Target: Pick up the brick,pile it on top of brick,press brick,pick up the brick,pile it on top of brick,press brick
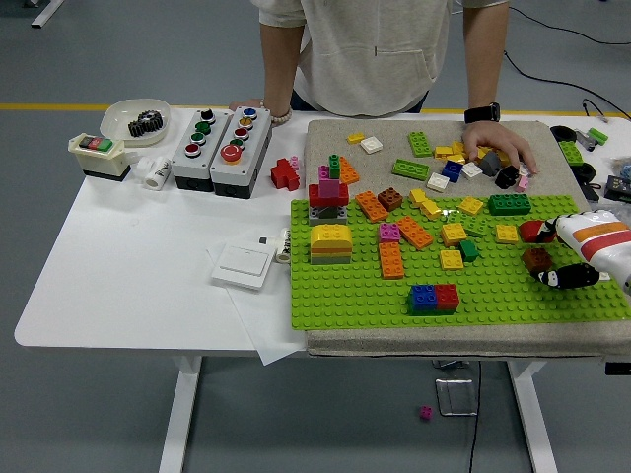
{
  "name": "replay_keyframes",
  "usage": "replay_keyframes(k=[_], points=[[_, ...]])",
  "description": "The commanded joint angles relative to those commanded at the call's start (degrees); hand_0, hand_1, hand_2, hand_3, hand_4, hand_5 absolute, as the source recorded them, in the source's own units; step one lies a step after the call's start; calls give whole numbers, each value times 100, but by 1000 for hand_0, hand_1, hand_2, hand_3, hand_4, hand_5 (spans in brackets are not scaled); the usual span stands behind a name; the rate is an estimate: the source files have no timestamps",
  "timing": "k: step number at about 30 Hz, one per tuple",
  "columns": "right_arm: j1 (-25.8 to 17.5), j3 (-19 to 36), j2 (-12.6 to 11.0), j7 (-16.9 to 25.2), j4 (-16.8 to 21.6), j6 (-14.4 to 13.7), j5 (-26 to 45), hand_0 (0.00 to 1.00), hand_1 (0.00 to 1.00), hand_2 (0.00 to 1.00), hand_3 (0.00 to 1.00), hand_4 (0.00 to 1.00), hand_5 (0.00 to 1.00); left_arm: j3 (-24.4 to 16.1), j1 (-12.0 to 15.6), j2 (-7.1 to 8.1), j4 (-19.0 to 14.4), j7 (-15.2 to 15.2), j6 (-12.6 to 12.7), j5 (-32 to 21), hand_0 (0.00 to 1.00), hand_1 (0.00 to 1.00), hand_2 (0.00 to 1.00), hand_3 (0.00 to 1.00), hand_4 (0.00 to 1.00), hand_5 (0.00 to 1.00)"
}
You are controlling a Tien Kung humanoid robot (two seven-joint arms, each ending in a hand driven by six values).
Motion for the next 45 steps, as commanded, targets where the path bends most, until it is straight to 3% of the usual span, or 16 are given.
replay_keyframes(k=[8,15,38,39,44,45], points=[[102,-85,-9,30,-86,72,-75,620,589,656,606,828,458,8,-21,-1,-3,-3,6,-13,756,721,720,588,642,662],[149,-100,-22,56,-159,79,-135,620,572,633,584,757,446,10,-28,-1,-6,-1,7,-15,757,722,721,588,642,661],[186,-217,25,154,-378,-12,-83,617,565,623,577,733,434,12,-52,-4,-14,3,11,-5,755,723,722,588,642,661],[185,-222,27,161,-384,-28,-77,563,524,584,560,707,413,12,-52,-5,-14,3,11,-5,755,723,720,587,641,661],[181,-245,35,186,-405,-90,-54,563,524,584,560,707,413,5,-49,-8,-14,7,11,6,755,723,720,587,641,661],[180,-249,36,190,-407,-98,-51,425,448,515,527,672,386,4,-48,-8,-15,7,11,9,756,723,720,587,641,661]])
